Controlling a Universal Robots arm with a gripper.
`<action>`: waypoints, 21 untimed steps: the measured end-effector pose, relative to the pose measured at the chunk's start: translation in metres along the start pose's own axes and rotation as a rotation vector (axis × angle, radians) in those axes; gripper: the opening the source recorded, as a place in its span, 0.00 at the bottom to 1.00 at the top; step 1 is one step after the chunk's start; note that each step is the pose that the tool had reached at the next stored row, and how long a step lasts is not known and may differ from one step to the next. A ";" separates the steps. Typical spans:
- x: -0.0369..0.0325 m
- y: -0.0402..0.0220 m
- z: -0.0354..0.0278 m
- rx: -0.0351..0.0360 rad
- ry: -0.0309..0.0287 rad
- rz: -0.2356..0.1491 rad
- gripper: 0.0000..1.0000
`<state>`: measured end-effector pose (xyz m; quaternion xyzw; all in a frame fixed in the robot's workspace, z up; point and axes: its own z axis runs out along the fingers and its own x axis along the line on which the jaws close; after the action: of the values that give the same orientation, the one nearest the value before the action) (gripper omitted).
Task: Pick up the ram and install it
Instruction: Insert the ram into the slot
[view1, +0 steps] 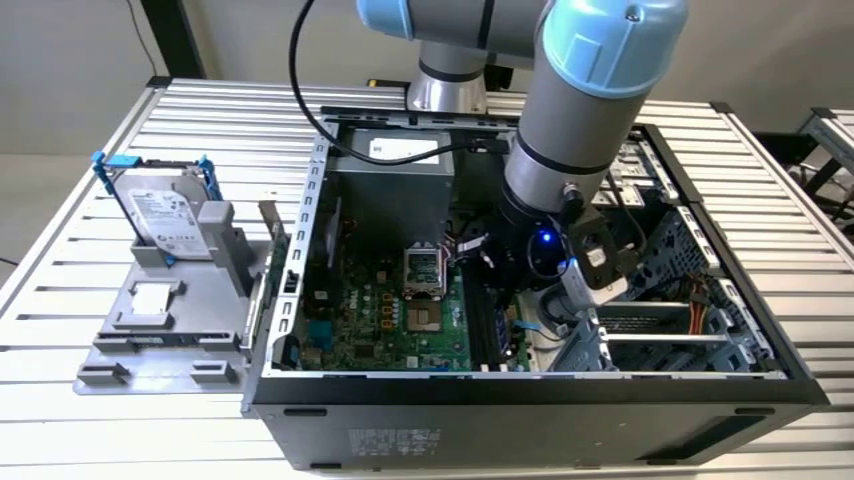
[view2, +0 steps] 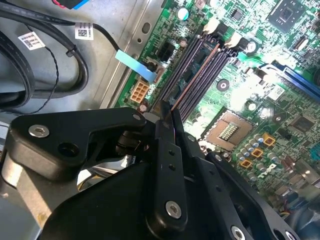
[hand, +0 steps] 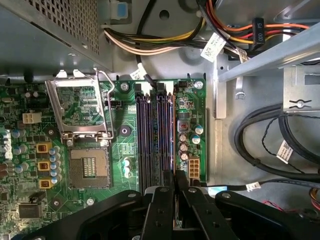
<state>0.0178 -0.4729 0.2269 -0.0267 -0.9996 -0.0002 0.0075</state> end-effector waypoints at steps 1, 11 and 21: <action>0.0000 0.0002 0.0002 0.0000 0.0000 0.000 0.00; -0.0001 0.0007 0.0020 -0.0001 0.0000 0.000 0.00; 0.0000 0.0006 0.0014 0.0069 -0.0004 -0.002 0.00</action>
<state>0.0178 -0.4724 0.2255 -0.0258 -0.9996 0.0032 0.0074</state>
